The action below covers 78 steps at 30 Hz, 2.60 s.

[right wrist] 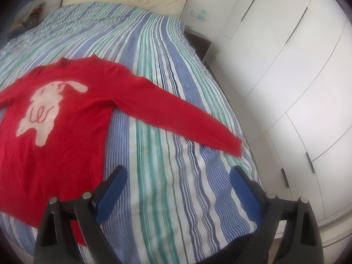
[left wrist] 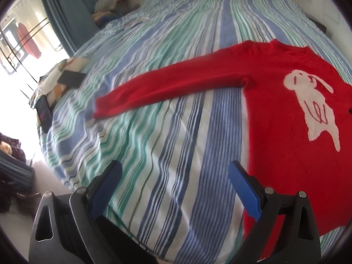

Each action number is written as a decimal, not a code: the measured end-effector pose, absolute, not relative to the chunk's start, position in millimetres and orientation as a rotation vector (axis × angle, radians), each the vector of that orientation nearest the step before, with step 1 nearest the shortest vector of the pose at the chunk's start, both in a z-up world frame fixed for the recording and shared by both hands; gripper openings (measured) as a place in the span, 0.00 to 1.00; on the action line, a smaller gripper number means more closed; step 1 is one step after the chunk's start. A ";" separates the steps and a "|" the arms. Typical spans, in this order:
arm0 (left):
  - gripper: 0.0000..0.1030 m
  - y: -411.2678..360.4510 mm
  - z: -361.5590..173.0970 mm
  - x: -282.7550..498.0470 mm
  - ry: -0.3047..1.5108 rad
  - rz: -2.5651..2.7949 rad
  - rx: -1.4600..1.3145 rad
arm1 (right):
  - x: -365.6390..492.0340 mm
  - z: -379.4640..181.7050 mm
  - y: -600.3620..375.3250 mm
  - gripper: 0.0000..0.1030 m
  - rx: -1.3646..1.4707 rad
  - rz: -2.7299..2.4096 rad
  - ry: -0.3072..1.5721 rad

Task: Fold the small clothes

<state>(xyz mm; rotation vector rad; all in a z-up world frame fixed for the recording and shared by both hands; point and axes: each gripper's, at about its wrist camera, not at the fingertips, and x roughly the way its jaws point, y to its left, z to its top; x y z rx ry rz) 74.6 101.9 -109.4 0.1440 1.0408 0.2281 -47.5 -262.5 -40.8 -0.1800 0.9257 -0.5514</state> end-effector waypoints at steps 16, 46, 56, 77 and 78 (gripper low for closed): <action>0.95 116.7 -145.6 125.7 1.065 0.209 0.054 | -61.2 -82.6 -482.6 0.90 0.676 -0.353 0.726; 0.99 141.4 -187.1 116.6 1.063 0.121 -0.076 | 31.3 11.2 -498.9 0.04 0.675 -0.209 0.568; 0.99 147.0 -187.0 117.6 1.063 0.109 -0.101 | 170.4 74.6 -208.9 0.04 0.268 0.317 0.665; 1.00 138.6 -191.7 118.7 1.057 0.137 -0.060 | 88.1 -94.9 -263.4 0.64 0.185 0.138 0.981; 1.00 139.3 -191.6 118.8 1.056 0.135 -0.062 | 83.3 -98.3 -264.9 0.64 0.193 0.131 0.983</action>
